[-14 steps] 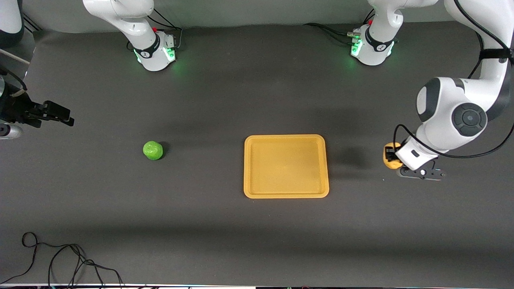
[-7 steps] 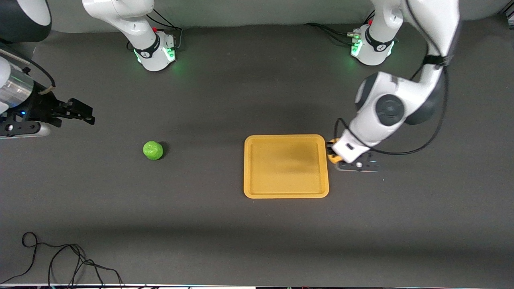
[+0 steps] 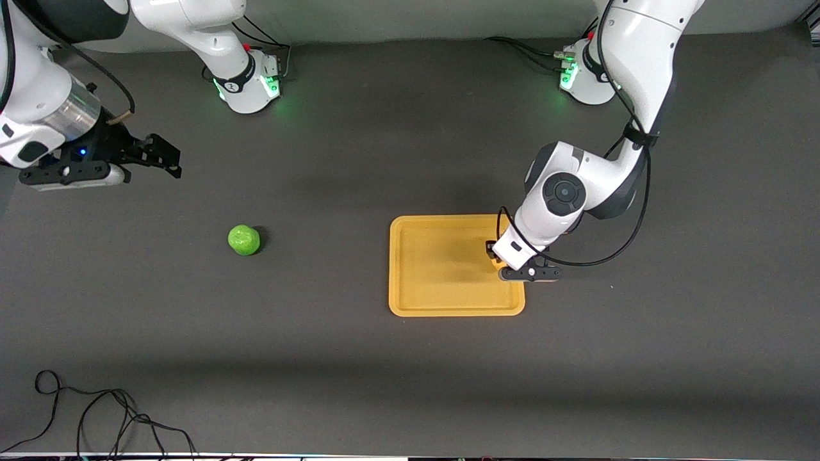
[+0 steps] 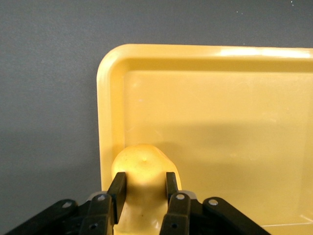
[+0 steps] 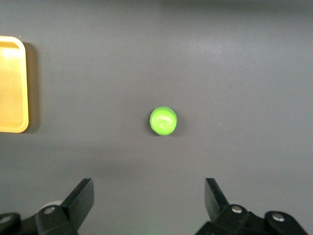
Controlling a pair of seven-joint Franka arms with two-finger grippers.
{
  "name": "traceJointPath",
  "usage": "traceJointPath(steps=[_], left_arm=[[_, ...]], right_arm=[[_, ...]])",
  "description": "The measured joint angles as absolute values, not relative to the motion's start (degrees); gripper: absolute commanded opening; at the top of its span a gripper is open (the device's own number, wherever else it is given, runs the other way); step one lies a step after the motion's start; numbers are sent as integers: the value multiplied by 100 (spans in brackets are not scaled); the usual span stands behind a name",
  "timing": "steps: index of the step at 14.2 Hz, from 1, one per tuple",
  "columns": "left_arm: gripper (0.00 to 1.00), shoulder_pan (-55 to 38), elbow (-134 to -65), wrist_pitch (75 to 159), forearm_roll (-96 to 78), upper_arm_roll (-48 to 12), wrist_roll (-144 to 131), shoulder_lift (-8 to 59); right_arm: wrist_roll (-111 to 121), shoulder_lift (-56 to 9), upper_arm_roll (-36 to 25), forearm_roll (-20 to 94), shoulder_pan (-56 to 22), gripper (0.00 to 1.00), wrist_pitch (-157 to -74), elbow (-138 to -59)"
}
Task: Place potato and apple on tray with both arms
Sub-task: 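Lower the potato onto the tray while the right gripper grasps the apple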
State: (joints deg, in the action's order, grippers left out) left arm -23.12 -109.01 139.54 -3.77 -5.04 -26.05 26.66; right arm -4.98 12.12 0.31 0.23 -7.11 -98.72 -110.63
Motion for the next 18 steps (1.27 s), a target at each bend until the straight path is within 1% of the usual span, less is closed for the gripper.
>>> traceJointPath(steps=[3, 5, 9, 12, 13, 14, 15, 16, 18], left_arm=[[0, -2388, -10889, 13965, -378, -505, -2685, 2667], [0, -2406, -10891, 14044, -378, -505, -2705, 2693], [0, -2406, -10894, 14146, -380, -500, -2733, 2777], [0, -2406, -10896, 14223, -381, -498, -2746, 2824], [4, -2407, -10895, 14253, -381, -498, -2747, 2844], [37, -2407, -10894, 14271, -381, -498, -2747, 2863], [74, -2407, -10894, 14276, -381, -498, -2748, 2873], [99, -2408, -10896, 14277, -381, -498, -2748, 2876], [100, -2408, -10898, 14321, -381, -498, -2748, 2878]], right_arm=[[-498, 1453, 31, 23, -711, 100, -9952, -11396], [-498, 1457, 29, 23, -711, 100, -10297, -11729], [-498, 1352, 24, 23, -711, 100, -11504, -12695], [-498, 994, 20, 23, -711, 100, -12340, -13060], [-498, 810, 19, 23, -711, 100, -12664, -13154], [-498, 596, 17, 23, -711, 100, -13056, -13266], [-498, 384, 16, 23, -711, 100, -13467, -13392], [-498, 164, 16, 23, -711, 100, -13874, -13522], [-498, -250, 15, 23, -711, 100, -14448, -13681]])
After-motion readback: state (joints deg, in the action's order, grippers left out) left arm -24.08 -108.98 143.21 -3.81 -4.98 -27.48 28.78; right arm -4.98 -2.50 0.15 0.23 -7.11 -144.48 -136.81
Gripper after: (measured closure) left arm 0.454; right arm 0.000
